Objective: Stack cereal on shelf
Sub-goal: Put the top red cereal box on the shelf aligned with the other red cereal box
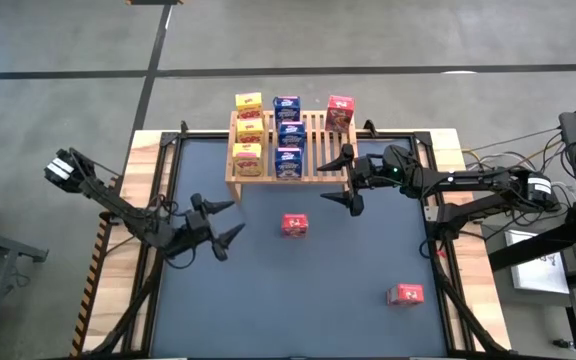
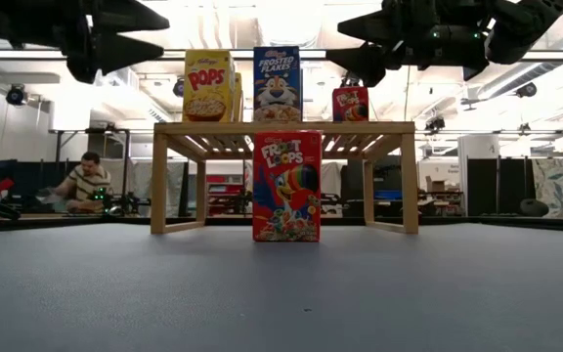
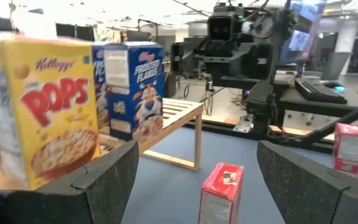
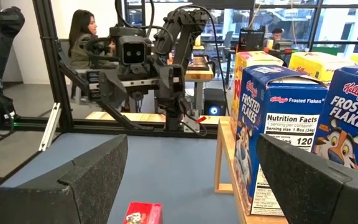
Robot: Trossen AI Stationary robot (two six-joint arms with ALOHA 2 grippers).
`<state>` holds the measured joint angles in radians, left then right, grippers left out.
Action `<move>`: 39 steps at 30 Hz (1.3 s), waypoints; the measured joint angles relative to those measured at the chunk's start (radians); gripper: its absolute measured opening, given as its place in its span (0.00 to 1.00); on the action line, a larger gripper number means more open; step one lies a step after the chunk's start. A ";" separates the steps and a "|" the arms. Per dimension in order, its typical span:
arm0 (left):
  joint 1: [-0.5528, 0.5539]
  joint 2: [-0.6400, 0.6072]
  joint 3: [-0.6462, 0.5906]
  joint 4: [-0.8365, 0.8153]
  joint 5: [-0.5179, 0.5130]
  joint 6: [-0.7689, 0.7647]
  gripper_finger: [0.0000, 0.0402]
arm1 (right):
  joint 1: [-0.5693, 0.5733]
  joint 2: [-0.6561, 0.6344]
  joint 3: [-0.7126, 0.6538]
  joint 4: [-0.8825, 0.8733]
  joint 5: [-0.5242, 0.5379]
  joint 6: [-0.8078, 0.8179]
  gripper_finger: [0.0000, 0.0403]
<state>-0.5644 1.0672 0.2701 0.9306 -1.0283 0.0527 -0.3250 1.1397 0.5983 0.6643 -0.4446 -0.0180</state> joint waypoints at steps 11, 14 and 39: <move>0.000 -0.001 0.045 -0.084 0.059 0.020 0.77 | 0.000 0.000 0.000 -0.001 0.000 0.000 0.86; 0.001 -0.001 0.045 -0.088 0.061 0.004 0.77 | 0.000 -0.006 0.000 -0.002 0.000 0.000 0.86; 0.006 -0.001 0.044 -0.111 0.130 -0.062 0.77 | 0.024 -0.117 0.448 -0.985 0.060 -0.147 0.86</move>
<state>-0.5579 1.0664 0.3145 0.8195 -0.8982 -0.0097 -0.3010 1.0229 1.0464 -0.3207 -0.3848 -0.1647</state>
